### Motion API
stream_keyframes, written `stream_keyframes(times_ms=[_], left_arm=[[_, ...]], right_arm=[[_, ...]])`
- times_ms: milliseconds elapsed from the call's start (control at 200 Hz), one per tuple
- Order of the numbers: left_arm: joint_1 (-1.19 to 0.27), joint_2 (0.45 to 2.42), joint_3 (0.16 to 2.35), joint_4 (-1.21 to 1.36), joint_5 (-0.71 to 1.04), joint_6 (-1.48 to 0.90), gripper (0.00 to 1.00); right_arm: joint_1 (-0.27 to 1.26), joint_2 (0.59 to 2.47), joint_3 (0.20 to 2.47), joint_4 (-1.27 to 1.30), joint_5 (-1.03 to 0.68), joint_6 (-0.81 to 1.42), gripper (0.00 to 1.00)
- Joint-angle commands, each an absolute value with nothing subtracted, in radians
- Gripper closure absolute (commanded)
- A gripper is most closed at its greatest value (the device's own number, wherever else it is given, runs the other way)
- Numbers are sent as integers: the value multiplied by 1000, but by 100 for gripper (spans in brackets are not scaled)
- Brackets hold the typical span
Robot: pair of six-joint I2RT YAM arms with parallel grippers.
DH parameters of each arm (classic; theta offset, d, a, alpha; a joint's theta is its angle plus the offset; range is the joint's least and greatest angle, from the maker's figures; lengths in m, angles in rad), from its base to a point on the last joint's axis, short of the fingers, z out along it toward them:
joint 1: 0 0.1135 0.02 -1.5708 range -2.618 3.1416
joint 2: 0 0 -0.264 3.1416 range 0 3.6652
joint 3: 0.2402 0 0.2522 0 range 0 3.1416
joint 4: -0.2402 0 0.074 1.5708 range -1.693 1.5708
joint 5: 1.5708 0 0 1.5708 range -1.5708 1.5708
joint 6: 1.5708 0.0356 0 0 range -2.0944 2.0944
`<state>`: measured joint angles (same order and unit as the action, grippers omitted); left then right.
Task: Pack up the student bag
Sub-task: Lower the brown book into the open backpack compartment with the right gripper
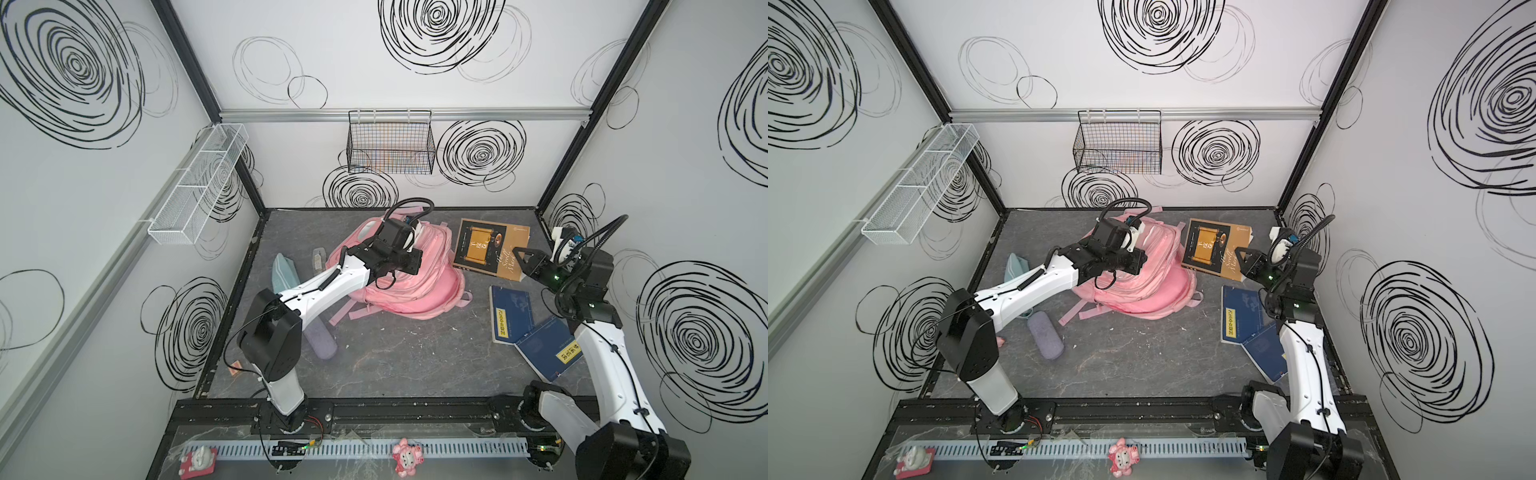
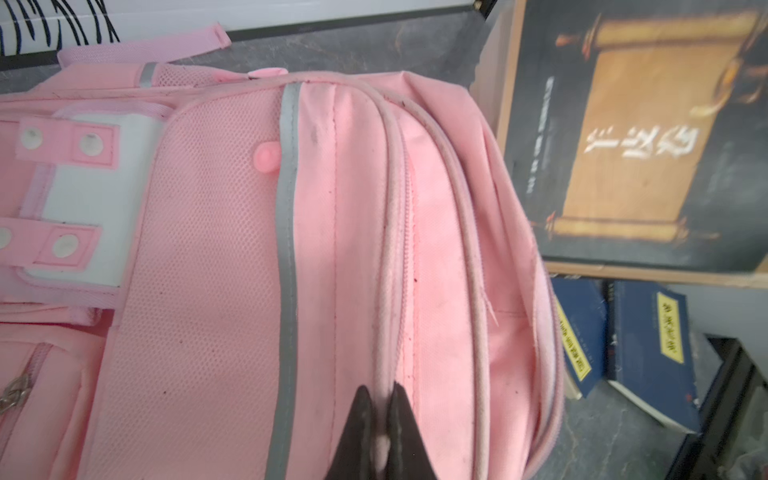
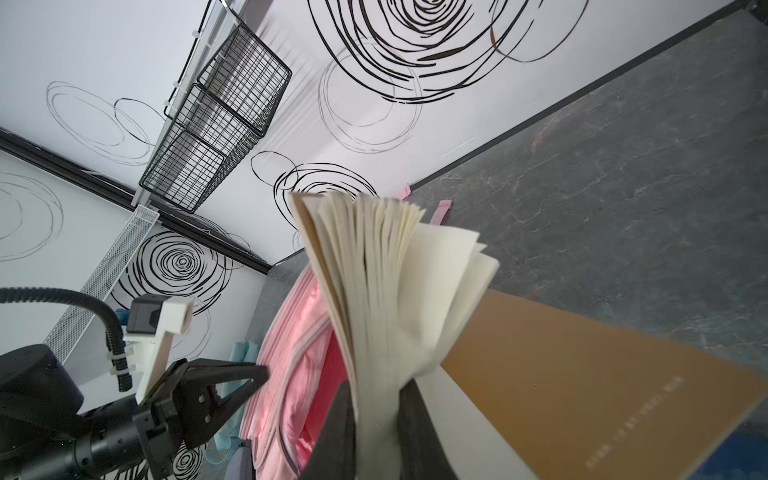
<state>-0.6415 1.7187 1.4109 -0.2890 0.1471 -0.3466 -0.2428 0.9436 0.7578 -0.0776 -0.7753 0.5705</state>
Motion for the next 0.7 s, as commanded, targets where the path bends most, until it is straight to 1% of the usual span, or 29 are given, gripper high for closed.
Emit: stream_keyframes(times_ms=[0,145,405,550,625,695], left_arm=[[-635,1666,1389,-101,241,-424,100],[-620,1636,1349,-10,284,-491,100],[-614,1637,1348,52,320,-521,100],[-615,1651,1357,78,366,-537,100],[-618,1665,1373,71,389,-538,100],[-622,1675,1390,63,412,-537,100]], right_arm=[[-223,904,736,29,-781,609,100],[-152,883,640,155,-779,734,100],[112,884,485,381,-592,933,100],[195,967,393,555,-537,1041,100],[218,1046,376,650,-543,1091,100],[235,1128,404,685,-569,1103,100]])
